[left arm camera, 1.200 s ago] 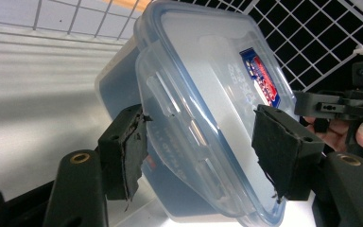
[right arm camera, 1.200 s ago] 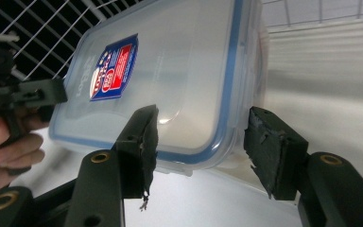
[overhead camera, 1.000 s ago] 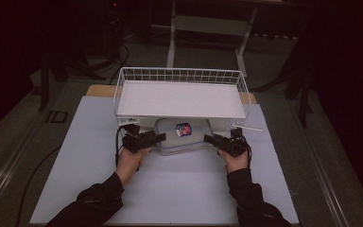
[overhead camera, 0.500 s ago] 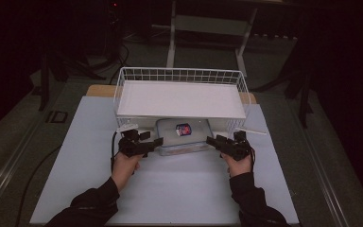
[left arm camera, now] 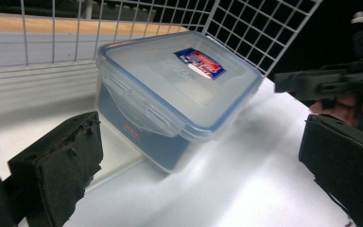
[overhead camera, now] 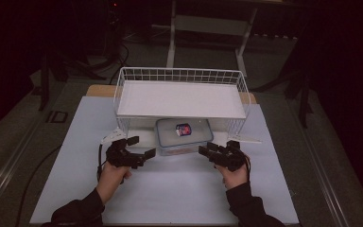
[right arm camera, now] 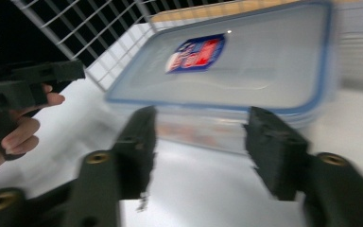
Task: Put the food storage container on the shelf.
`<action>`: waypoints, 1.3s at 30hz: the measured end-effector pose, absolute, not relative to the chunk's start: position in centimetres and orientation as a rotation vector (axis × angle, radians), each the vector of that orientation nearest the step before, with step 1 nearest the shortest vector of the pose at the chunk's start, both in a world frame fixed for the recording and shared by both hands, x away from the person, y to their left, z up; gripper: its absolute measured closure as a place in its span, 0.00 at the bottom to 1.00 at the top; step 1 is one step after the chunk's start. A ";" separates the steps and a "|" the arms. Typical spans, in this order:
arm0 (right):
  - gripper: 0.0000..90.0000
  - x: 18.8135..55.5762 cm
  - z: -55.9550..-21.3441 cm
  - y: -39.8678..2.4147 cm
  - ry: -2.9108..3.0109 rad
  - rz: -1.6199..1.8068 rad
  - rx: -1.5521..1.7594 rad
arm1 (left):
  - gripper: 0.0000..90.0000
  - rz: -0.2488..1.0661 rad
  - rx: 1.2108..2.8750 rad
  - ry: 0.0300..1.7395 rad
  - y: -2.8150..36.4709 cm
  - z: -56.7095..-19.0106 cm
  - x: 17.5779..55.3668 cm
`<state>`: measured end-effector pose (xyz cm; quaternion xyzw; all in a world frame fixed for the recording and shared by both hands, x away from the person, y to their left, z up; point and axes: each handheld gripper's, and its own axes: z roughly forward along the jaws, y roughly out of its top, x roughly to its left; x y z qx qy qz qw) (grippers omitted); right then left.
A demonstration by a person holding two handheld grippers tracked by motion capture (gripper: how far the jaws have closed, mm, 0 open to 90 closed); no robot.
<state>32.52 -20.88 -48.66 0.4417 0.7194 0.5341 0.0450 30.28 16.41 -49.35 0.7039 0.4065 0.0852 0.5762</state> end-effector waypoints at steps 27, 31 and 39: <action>1.00 35.6 -51.5 -14.2 2.295 1.420 1.299 | 0.00 0.321 1.708 0.904 16.6 -50.3 28.4; 1.00 36.3 -51.6 -13.5 2.266 1.418 1.311 | 0.00 0.329 1.714 0.894 16.4 -50.4 28.3; 1.00 38.0 -51.8 -12.5 2.229 1.418 1.333 | 0.00 0.334 1.715 0.864 16.2 -50.1 27.8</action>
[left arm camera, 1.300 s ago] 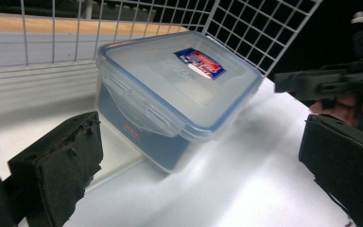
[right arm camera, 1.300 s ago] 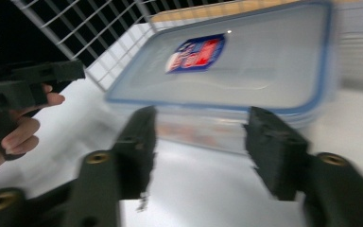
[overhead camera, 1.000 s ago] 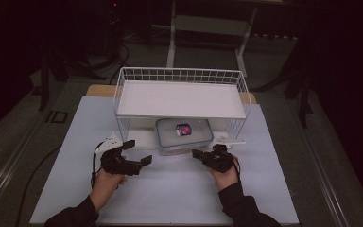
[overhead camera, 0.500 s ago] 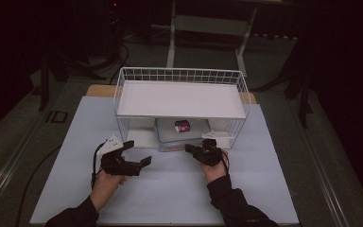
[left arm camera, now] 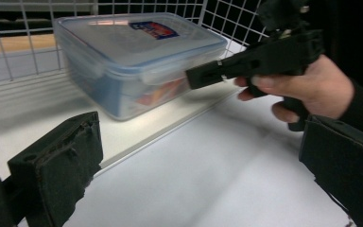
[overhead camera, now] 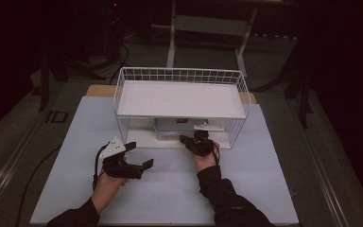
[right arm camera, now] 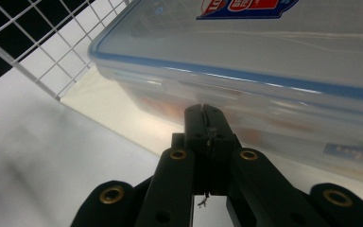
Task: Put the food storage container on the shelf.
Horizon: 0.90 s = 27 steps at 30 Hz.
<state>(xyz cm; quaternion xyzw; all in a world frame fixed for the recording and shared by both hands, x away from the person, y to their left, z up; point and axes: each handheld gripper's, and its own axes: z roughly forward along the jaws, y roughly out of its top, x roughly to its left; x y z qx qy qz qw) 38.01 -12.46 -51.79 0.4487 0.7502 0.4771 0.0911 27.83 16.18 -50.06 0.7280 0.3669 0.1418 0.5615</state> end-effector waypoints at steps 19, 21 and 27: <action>0.41 35.4 -50.1 -13.0 2.246 1.518 1.189 | 0.00 0.329 1.713 0.829 16.3 -49.8 27.4; 0.37 35.2 -50.1 -13.3 2.249 1.532 1.176 | 0.00 0.325 1.714 0.825 16.2 -49.8 27.4; 0.23 33.5 -50.0 -14.8 2.299 1.588 1.150 | 0.00 0.326 1.722 0.812 16.1 -49.8 27.2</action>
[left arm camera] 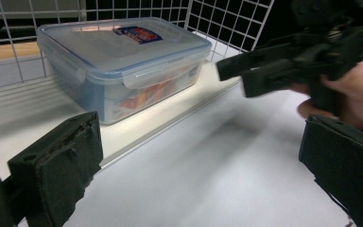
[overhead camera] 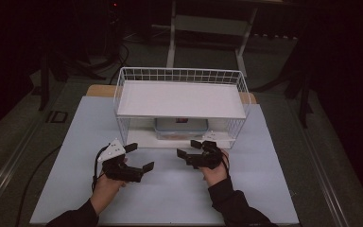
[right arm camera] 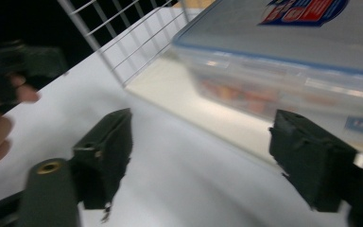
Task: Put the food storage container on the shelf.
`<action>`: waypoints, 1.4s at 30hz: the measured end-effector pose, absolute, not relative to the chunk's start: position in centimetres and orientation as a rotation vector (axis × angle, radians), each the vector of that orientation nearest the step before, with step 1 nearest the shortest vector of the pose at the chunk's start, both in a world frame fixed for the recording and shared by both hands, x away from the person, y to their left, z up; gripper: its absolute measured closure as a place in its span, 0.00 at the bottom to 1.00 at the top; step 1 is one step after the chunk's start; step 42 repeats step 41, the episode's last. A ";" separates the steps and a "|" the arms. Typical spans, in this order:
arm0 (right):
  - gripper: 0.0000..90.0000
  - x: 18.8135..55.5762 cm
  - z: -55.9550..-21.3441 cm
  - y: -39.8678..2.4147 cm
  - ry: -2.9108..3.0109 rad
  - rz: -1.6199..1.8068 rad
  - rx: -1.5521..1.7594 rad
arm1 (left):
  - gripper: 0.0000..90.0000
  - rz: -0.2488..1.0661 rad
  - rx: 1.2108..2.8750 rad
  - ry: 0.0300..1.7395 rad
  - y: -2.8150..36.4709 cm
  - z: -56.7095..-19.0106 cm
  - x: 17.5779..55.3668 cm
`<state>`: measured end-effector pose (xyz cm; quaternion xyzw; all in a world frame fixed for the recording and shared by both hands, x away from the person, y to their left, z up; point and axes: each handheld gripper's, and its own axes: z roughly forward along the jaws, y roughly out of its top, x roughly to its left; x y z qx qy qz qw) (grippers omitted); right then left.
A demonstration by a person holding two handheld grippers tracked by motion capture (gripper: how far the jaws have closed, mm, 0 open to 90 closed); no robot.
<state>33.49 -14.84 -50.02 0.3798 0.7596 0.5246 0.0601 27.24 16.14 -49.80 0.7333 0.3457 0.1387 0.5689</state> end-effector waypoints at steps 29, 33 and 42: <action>0.18 27.1 -50.3 -20.9 2.266 1.429 1.074 | 0.00 0.288 1.748 0.761 16.0 -50.0 26.8; 0.18 26.3 -50.3 -22.3 2.243 1.381 1.064 | 0.00 0.281 1.742 0.772 16.1 -50.0 27.0; 0.18 26.3 -50.0 -23.0 2.206 1.405 1.085 | 0.00 0.272 1.739 0.762 15.9 -50.1 27.1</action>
